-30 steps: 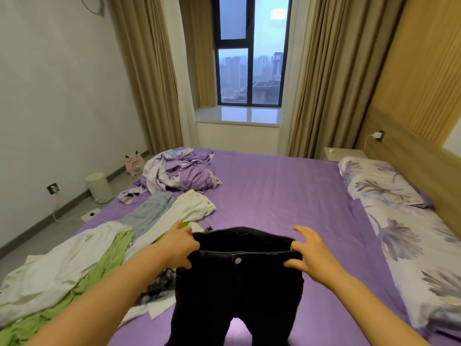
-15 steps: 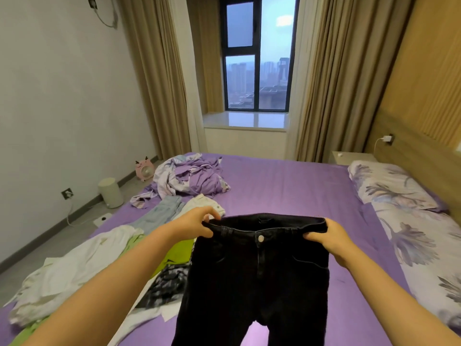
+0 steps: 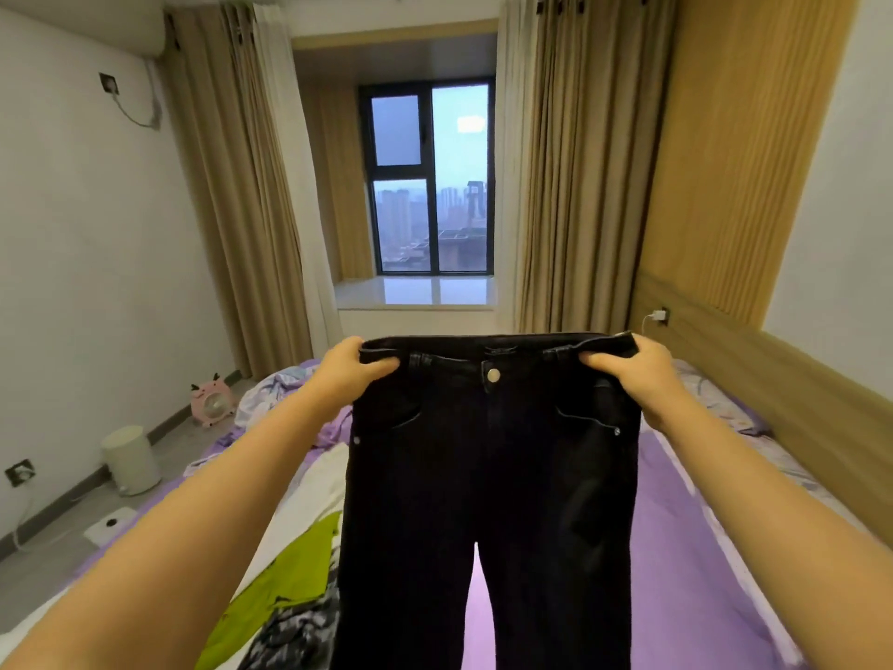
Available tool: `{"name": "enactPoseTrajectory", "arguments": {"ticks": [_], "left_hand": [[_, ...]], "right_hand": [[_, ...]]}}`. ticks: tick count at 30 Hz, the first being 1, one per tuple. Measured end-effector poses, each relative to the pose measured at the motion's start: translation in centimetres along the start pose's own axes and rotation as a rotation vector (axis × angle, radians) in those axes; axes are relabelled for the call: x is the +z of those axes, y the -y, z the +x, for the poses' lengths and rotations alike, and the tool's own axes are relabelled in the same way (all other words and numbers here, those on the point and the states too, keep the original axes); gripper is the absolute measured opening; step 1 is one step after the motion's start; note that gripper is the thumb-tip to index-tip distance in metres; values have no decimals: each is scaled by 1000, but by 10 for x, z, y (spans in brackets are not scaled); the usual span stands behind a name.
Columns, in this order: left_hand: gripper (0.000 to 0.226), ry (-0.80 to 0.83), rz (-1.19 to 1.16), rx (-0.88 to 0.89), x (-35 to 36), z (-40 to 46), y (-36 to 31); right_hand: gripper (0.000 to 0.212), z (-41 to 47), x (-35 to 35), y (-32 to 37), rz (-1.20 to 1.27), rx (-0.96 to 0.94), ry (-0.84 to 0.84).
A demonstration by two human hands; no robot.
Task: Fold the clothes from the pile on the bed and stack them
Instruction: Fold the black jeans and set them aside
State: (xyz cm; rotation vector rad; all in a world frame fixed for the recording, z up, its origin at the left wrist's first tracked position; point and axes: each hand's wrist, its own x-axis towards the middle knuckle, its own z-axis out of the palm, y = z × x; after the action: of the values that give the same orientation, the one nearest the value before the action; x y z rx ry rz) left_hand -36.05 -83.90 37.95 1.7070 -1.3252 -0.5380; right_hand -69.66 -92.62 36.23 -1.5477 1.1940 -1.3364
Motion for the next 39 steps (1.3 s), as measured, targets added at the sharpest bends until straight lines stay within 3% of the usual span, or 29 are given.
{"name": "enactPoseTrajectory", "arguments": {"ticks": [7, 12, 17, 20, 25, 28, 31, 35, 39], "left_hand": [[28, -162, -127, 152, -9, 16, -67], [26, -167, -515, 4, 1, 21, -107], [27, -29, -805, -138, 14, 20, -131], [21, 102, -816, -99, 26, 16, -136], [19, 257, -786, 110, 46, 8, -147], [17, 128, -773, 138, 51, 6, -154], [19, 7, -799, 180, 53, 7, -157], [29, 18, -892, 119, 54, 6, -165], [45, 107, -952, 126, 43, 9, -162]], "right_hand": [[19, 17, -23, 77, 96, -58, -114], [25, 24, -24, 110, 283, 29, -228], [26, 15, -11, 135, 367, 83, -178], [22, 1, 9, 141, 371, 8, -81], [28, -15, 43, 144, 339, -100, 93], [27, -21, 55, 144, 205, -209, 167], [25, -23, 66, 144, 108, -344, 116], [24, -22, 81, 150, 91, -410, 11], [27, -18, 82, 146, 61, -418, 116]]}}
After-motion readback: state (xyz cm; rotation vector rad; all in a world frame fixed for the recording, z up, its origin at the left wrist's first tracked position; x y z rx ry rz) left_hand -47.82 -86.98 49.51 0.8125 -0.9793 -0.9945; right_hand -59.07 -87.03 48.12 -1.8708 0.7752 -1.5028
